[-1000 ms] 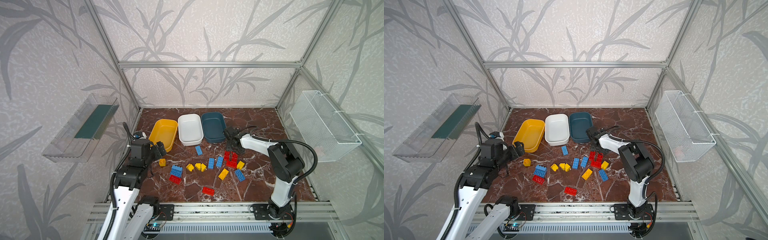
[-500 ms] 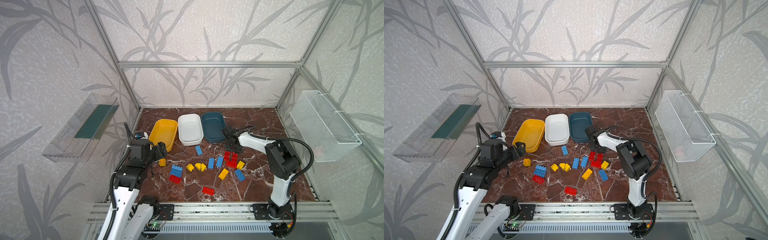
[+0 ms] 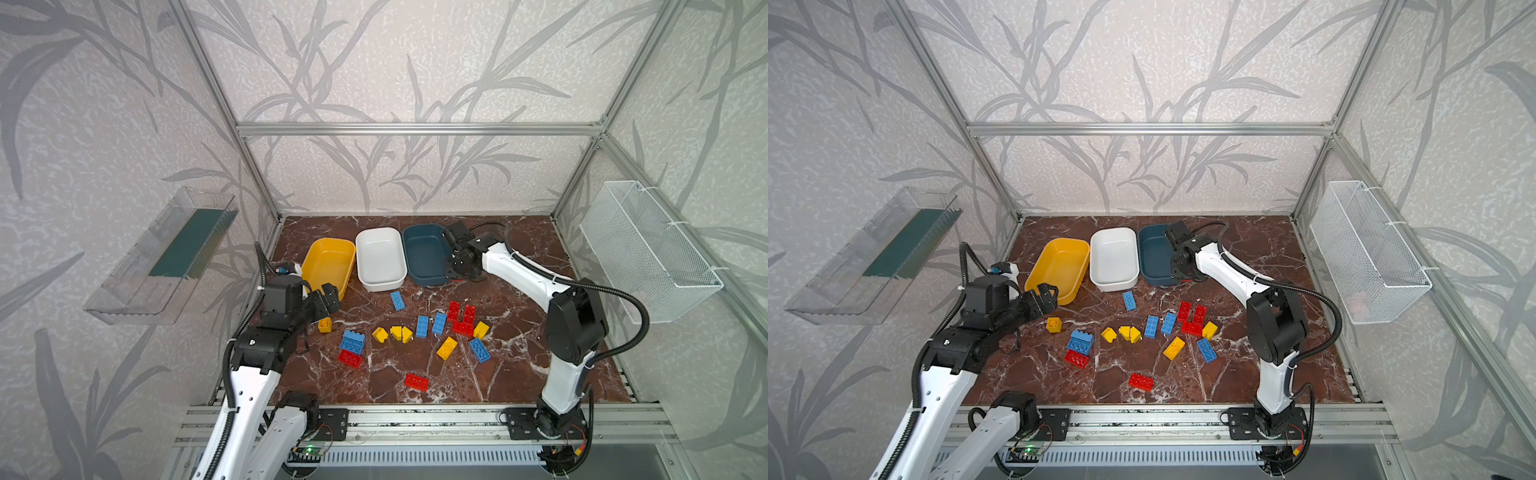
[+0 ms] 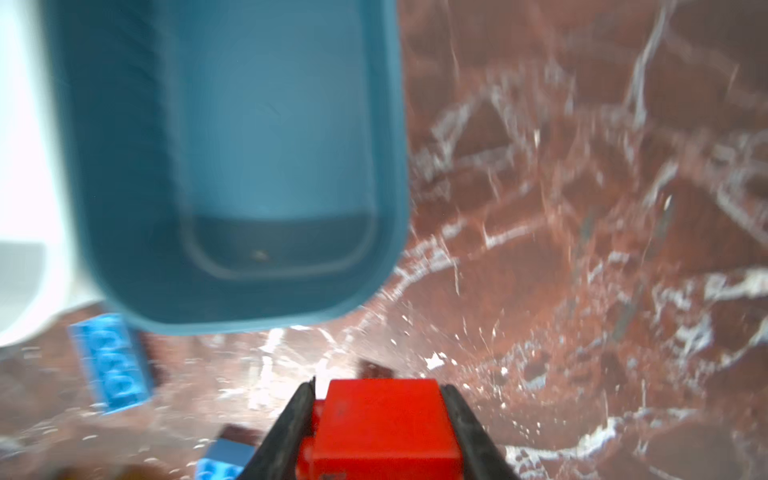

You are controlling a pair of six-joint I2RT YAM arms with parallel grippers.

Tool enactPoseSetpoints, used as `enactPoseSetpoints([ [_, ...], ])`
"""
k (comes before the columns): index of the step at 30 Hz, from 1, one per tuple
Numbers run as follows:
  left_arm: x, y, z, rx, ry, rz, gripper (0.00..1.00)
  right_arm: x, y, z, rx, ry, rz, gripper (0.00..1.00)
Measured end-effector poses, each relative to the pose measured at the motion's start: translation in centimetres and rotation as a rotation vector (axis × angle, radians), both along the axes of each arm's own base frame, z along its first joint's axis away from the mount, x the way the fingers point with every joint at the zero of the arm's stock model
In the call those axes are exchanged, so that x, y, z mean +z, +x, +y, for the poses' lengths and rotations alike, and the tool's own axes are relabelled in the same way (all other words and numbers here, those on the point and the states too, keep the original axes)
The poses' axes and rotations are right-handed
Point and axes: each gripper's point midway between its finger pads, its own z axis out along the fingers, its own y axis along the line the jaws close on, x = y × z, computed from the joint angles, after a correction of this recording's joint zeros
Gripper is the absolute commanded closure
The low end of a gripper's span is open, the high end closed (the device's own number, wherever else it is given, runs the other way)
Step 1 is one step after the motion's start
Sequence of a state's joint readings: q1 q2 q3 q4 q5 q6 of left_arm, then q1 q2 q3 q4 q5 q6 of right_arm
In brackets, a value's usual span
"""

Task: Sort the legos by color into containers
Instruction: 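Carry the red brick to the teal tub and release it with the right gripper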

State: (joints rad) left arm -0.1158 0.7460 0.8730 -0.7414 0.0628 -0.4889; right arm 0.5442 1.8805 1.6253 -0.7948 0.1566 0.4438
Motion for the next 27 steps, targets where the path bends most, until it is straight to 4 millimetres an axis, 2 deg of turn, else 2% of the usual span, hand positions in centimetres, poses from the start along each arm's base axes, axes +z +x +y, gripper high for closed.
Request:
enactPoseSetpoints([
  [2,-0.3,0.1,-0.2,-0.010,-0.007,0.012,0.01,2.4,1.1,1.1,0.035,0.039,-0.053,0.70],
  [4,-0.5,0.2,-0.4,-0.017,-0.012,0.024,0.01,3.9,1.9,2.0,0.056,0.067,-0.089,0.69],
  [8,-1.3,0.5,-0.8,-0.034,-0.023,0.058,0.01,5.1,4.6,4.0,0.079,0.101,-0.135,0.68],
  [10,-1.6,0.6,-1.0,-0.039,-0.027,0.071,0.01,4.5,6.1,5.1,0.086,0.110,-0.140,0.67],
  [14,-1.9,0.7,-1.3,-0.050,-0.036,0.087,0.01,1.5,8.6,6.9,0.098,0.102,-0.110,0.64],
  [18,-2.4,0.8,-1.5,-0.060,-0.040,0.107,0.01,-1.0,9.8,7.9,0.106,0.088,-0.066,0.59],
  [22,-2.9,0.9,-1.8,-0.073,-0.042,0.129,0.01,-2.0,10.5,8.6,0.111,0.088,-0.040,0.40],
  [25,-3.3,1.0,-2.1,-0.083,-0.040,0.145,0.01,-1.6,10.6,8.8,0.117,0.094,-0.034,0.26],
  [27,-3.6,1.0,-2.4,-0.096,-0.033,0.158,0.01,-1.5,10.4,8.8,0.117,0.097,-0.027,0.20],
])
